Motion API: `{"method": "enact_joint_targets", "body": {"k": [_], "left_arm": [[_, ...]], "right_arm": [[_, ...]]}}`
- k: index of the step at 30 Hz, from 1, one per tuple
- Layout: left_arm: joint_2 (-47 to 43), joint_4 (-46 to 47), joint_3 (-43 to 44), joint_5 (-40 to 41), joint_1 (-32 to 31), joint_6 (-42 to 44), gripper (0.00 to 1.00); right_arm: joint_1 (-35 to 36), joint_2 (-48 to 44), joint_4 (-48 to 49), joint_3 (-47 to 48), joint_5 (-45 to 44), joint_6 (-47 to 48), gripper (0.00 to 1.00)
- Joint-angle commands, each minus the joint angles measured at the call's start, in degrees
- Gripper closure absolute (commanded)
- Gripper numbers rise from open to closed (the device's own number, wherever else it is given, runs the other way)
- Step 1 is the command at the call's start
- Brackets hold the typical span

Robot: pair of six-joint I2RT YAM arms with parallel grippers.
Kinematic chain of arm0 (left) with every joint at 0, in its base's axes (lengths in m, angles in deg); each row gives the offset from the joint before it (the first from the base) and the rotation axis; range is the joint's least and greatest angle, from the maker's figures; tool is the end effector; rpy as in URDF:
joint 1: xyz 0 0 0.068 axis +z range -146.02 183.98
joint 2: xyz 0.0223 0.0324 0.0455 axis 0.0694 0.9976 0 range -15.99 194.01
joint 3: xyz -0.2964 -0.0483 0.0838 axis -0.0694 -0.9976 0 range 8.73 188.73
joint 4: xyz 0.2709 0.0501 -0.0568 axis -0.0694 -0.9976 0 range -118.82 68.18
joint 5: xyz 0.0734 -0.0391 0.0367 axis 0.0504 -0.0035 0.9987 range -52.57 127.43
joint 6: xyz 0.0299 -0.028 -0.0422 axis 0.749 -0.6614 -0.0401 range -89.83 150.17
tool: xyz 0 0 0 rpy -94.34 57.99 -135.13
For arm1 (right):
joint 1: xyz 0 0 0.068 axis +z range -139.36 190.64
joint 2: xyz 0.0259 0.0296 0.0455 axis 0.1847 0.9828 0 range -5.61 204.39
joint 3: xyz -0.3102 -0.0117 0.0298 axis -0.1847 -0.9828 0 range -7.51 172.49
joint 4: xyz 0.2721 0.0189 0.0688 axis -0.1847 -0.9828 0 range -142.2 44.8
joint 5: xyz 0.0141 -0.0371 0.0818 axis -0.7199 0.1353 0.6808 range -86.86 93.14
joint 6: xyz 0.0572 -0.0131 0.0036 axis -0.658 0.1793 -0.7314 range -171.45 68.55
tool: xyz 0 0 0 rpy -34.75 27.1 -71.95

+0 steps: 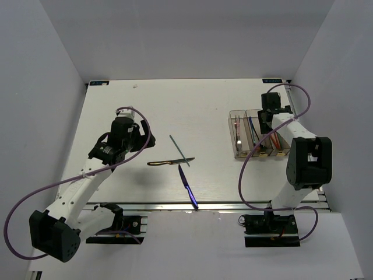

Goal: Sort the eating utensils into containers

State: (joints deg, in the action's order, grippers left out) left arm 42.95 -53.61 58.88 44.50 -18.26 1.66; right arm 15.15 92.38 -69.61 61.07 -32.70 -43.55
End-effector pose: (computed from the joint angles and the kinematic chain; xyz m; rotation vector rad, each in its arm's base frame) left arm 0.2089 -0.0797 0.3170 -0.1905 2.2856 -0.3243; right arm 0.3884 0.0057 0.2487 -0.0074 2.4304 -0.8046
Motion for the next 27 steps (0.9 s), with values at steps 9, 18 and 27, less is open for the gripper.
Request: {"method": "enact_joint_targets", "body": {"k": [9, 18, 27], "left_arm": [[26.3, -5.6, 19.9, 17.6, -10.1, -13.7, 0.02], [49.2, -20.5, 37.0, 29.1, -19.6, -35.9, 0.12], [56.5, -13.5, 34.2, 24.0, -19.8, -37.5, 0.24]], "right_arm": [[17.9, -25.5, 11.4, -5.7, -2.4, -9.4, 0.11], [16.6, -37.2, 7.6, -11.9, 24.3, -17.7, 0.11], [18.1, -42.8, 8.4, -15.5, 28.7, -17.0, 0.11]]}}
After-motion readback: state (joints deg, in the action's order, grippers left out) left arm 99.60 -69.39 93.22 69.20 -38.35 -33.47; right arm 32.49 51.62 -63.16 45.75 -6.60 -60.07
